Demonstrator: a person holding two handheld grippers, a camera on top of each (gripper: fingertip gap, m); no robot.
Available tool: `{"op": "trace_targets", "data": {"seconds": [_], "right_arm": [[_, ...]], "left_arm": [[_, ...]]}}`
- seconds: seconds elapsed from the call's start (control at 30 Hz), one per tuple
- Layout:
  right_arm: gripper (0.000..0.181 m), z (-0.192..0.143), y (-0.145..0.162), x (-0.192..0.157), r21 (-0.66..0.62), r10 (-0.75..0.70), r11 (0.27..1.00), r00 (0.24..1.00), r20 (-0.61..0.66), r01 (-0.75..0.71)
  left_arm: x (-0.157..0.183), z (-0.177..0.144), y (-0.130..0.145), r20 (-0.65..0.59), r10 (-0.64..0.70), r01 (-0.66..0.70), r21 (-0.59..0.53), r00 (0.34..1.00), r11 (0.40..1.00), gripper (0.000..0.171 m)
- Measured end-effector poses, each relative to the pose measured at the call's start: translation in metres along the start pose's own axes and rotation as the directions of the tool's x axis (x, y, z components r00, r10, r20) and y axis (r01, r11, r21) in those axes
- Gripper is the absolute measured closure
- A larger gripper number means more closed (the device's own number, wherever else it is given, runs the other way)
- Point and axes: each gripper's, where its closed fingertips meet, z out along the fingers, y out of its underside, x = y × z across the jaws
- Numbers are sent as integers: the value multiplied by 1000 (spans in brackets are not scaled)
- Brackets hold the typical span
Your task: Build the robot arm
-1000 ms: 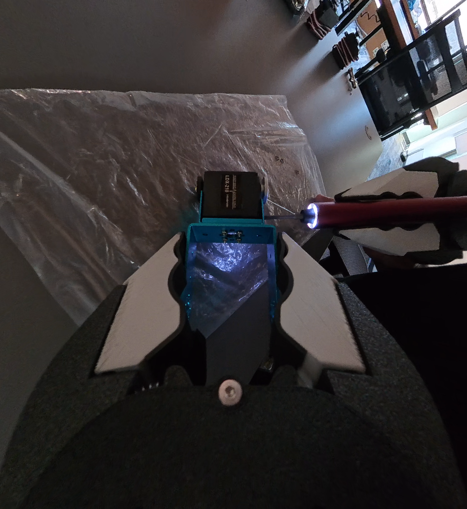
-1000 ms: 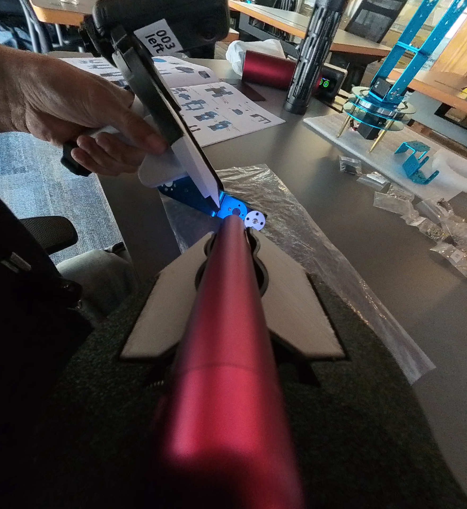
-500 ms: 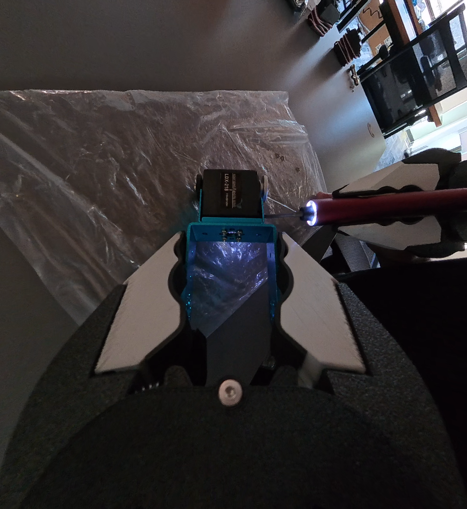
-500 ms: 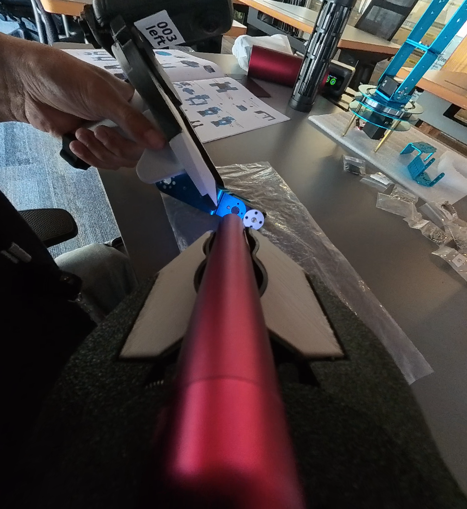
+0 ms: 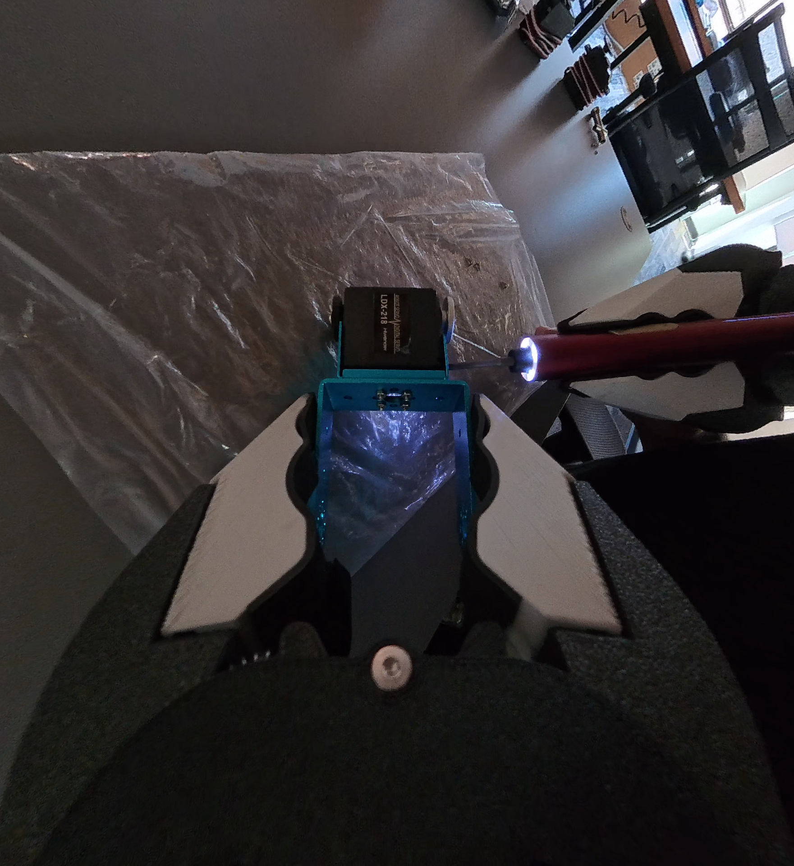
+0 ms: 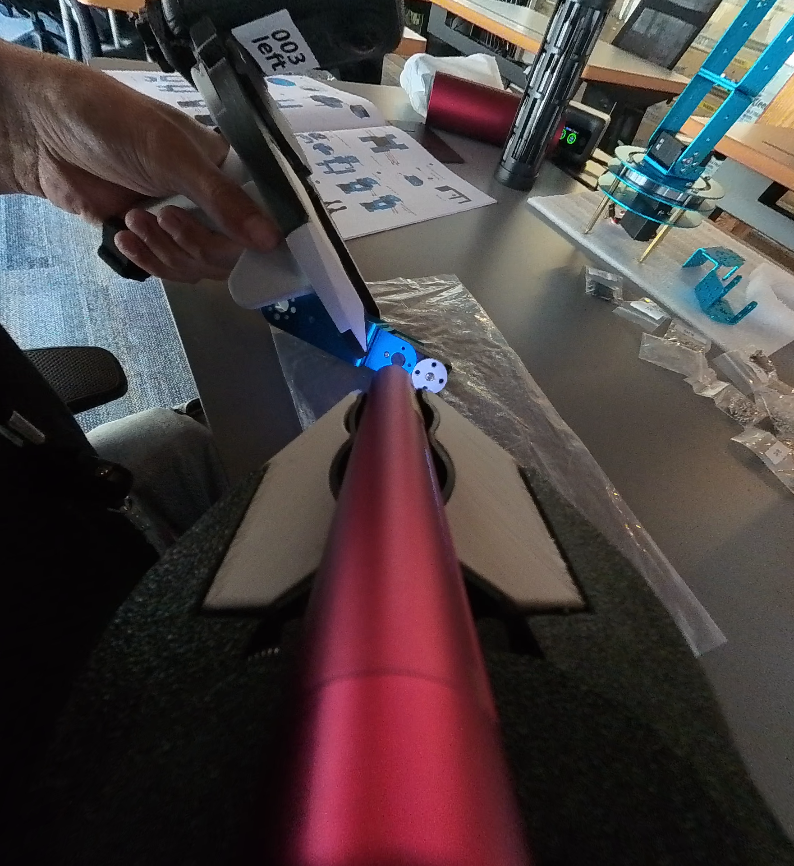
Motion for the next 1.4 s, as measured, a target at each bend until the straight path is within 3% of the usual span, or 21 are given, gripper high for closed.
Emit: {"op": "trace_targets", "data": {"seconds": [0.27,0.4,0.7,1.17,1.4], "right_arm": [[160,0,1,-1,-14,-42,999,999,6,42],[159,0,1,1,2,67,998,998,12,-67],[158,-1,-2,6,13,110,994,994,-12,-110],[158,1,-13,3,49,-66,997,998,-18,67],[159,2,-12,4,28,-15,1000,999,35,14]], "left_arm": [[0,0,0,6,7,-7,-3,1000,1000,107],[0,1,0,13,4,-4,13,1000,1000,107],[2,1,-1,-19,-22,22,18,1000,1000,107],[3,1,-1,-36,-27,27,9,999,1000,106],[3,2,-1,-23,-19,20,6,1000,1000,107]]}}
